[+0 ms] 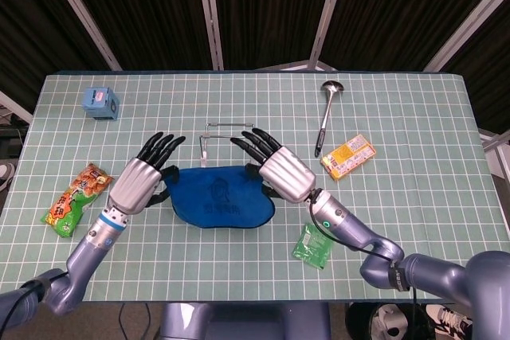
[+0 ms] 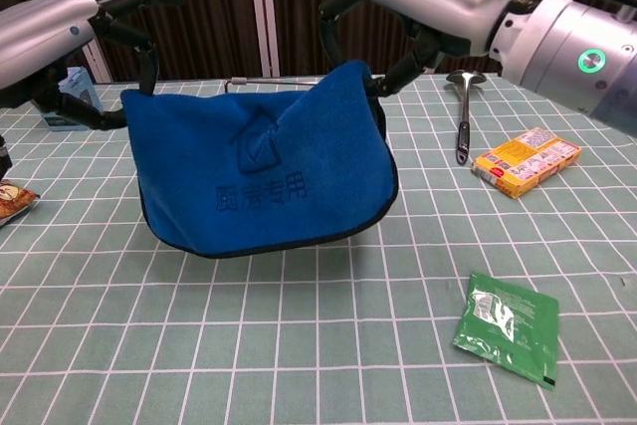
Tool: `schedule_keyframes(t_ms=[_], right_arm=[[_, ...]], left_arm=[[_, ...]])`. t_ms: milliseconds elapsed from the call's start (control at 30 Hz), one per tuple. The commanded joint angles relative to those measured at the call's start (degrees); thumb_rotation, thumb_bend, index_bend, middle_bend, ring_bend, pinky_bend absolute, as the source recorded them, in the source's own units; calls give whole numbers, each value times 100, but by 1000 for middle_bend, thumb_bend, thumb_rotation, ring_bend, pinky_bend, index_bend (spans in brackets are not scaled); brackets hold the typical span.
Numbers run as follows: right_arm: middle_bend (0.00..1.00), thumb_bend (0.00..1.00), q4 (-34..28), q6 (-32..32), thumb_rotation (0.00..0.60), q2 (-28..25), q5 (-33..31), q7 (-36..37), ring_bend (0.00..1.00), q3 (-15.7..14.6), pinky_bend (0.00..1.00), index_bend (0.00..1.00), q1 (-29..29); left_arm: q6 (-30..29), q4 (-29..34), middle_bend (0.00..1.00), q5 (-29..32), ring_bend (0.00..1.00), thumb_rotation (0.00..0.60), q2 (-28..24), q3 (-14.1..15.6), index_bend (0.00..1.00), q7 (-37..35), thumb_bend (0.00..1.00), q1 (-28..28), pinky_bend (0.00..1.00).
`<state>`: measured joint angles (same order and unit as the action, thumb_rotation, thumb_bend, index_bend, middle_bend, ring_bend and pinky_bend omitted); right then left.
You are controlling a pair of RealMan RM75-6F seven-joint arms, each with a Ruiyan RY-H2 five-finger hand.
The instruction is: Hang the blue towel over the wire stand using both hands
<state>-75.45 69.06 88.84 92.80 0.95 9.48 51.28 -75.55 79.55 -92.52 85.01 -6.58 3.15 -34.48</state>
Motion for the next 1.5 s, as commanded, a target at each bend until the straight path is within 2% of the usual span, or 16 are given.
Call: schedule_keyframes(t_ms=[33, 267, 533, 667, 867, 1067, 1233, 1500], right_arm=[[68, 415, -52, -112, 600, -42, -217, -22, 0, 172, 85, 605, 29], [68, 415, 12, -336, 600, -58, -622, -112, 0, 547, 85, 605, 177], [69, 416, 275, -681, 600, 22, -1105, -275, 0, 960, 85, 606, 467], [69, 415, 499, -846, 600, 94, -1350, -273, 0, 1090, 85, 606, 574], [72, 415, 993, -1018, 600, 259, -1531, -151, 0, 1120, 85, 606, 665], [74, 416, 1497, -1085, 600, 381, -1626, 215, 0, 1288, 85, 605, 844], [76, 416, 1756, -1154, 600, 390, -1671, 373, 0, 1396, 85, 606, 1005], [77, 415, 2057, -1224, 600, 456, -1721, 581, 0, 1386, 85, 605, 1101]], left_arm=[[170, 127, 0, 200, 0, 600, -43, -212, 815, 202, 453, -148, 0], [375, 111, 0, 524, 0, 600, -47, -629, 815, 167, 454, -418, 0], [478, -188, 0, 765, 0, 600, -20, -1085, 816, 223, 453, -785, 0], [628, -401, 0, 961, 0, 600, 15, -1221, 816, 240, 453, -943, 0], [784, -873, 0, 1160, 0, 600, 217, -1320, 816, -30, 452, -1118, 0], [786, -1322, 0, 1155, 0, 600, 434, -1394, 816, -234, 454, -1365, 0], [689, -1400, 0, 1225, 0, 600, 467, -1558, 817, -307, 452, -1511, 0], [767, -1487, 0, 1329, 0, 600, 395, -1538, 818, -157, 453, -1606, 0]])
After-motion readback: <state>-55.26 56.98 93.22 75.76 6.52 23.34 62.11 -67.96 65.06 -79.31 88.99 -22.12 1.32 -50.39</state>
